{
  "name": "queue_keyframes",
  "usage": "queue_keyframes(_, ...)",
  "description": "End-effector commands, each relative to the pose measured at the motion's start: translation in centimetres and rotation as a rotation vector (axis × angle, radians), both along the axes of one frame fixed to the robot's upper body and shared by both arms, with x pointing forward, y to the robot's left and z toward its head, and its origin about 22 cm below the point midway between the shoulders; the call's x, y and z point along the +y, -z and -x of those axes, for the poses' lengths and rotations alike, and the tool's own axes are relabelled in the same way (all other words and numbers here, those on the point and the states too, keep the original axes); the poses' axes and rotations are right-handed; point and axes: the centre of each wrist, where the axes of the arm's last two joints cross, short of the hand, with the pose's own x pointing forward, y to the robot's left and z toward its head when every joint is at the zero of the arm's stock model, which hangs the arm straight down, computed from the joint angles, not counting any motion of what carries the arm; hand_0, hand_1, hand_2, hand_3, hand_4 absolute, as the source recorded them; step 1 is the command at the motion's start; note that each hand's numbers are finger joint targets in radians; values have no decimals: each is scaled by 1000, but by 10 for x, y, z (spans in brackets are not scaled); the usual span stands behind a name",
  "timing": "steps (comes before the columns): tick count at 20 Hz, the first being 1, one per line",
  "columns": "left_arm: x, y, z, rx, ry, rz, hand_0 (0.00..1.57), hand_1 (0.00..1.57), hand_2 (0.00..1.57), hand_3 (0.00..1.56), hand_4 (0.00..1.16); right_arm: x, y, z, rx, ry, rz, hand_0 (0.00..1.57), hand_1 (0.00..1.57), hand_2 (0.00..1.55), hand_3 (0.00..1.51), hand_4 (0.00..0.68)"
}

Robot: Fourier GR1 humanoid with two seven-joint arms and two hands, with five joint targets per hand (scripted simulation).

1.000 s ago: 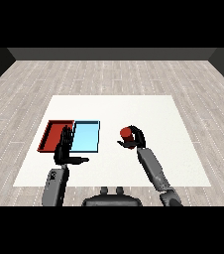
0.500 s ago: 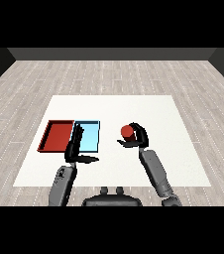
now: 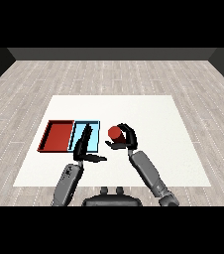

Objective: Pick the red can and put it in the red box

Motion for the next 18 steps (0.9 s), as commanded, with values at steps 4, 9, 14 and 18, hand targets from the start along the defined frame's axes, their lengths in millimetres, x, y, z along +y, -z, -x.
queue_keyframes(4,-17,22,-1,59,45,13,0,0,0,0,0,18,-1,-1,-6,-28,-30,1453,1453,1447,1398,661)
queue_keyframes(9,-35,26,-26,90,51,1,0,0,0,0,0,10,-6,10,-9,-9,-45,1457,1457,1450,1391,632)
queue_keyframes(14,-28,30,-11,109,91,38,0,0,0,0,0,23,1,5,-11,-28,-39,1458,1458,1443,1381,639)
queue_keyframes(18,-47,49,-29,97,74,14,0,0,0,0,0,21,-11,7,-12,-31,-34,1444,1444,1432,1385,633)
